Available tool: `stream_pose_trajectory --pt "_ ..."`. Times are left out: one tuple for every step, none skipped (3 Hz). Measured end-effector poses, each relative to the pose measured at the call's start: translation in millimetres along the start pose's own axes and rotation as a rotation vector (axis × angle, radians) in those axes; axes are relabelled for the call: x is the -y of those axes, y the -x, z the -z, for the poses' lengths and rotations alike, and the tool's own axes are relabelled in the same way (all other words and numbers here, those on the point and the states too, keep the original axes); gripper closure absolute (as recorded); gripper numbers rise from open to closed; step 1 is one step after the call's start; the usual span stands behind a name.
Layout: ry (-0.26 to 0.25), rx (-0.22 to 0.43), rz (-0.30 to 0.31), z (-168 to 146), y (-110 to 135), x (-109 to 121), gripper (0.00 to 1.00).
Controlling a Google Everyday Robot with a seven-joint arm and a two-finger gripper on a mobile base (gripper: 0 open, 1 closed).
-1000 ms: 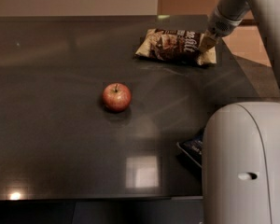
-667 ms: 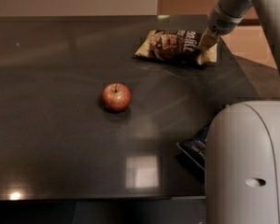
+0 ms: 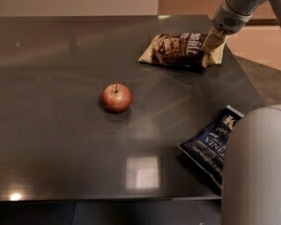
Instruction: Move brown chip bag near blue chip bag
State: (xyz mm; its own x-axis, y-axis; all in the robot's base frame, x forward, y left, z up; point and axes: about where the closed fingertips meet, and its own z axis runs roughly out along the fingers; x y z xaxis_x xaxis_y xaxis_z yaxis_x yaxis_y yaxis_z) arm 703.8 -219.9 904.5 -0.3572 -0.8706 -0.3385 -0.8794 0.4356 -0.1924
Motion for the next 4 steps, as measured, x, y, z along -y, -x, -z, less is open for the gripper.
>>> stream_pose_trajectory --pt "0.018 0.000 -0.015 14 -7 -24 1.00" --pt "0.040 -0.008 -0.025 25 -16 -58 1.00" --pt "0.065 -0.017 -0.028 36 -26 -101 1.00" --pt "0.078 -0.025 -0.016 42 -33 -132 0.85"
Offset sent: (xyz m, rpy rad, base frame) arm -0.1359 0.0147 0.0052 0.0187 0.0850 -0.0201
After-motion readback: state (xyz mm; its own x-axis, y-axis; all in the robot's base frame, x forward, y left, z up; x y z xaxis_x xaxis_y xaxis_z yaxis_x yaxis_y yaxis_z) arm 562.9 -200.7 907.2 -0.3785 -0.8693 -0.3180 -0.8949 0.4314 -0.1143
